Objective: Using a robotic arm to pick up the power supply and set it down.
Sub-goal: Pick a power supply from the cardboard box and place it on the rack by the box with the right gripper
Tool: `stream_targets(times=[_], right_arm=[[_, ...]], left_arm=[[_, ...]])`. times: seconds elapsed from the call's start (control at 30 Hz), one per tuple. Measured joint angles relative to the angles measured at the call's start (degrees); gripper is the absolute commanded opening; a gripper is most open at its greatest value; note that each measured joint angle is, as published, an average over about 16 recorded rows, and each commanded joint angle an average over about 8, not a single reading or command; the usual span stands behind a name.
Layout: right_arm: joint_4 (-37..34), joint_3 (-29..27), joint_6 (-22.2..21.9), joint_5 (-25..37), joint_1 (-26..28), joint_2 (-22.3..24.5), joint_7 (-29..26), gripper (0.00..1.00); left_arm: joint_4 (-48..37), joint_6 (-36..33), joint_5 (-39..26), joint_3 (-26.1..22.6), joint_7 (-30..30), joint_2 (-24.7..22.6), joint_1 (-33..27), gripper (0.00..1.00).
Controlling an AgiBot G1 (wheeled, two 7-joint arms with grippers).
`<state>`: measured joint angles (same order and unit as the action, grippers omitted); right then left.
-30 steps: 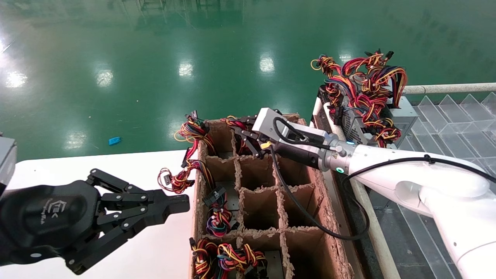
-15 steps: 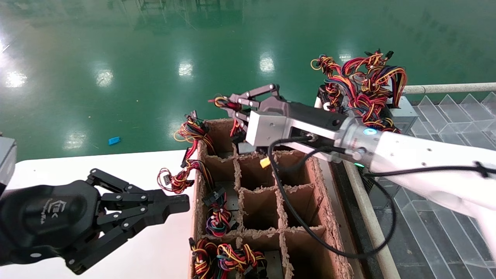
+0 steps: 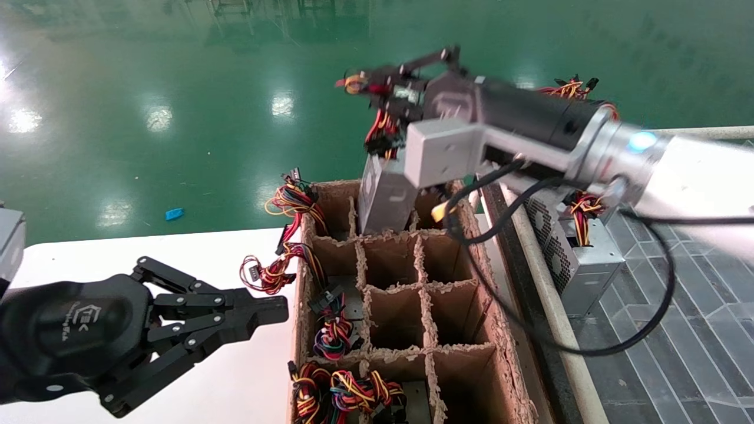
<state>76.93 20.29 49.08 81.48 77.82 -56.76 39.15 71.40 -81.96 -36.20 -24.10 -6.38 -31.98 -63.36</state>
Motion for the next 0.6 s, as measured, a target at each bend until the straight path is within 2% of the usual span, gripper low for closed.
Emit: stream_targets(times=[0.3, 0.6], right_arm=[[-0.13, -3.69, 1.91, -3.7, 4.24, 2.48, 5.84, 0.0], [-0.15, -7.36, 2.2, -5.61, 7.41, 6.07, 8.97, 0.0]], left_arm=[[0.0, 0.0, 0.0, 0.0, 0.0, 0.0, 0.0, 0.0], [0.0, 0.0, 0.0, 0.0, 0.0, 0.0, 0.0, 0.0]])
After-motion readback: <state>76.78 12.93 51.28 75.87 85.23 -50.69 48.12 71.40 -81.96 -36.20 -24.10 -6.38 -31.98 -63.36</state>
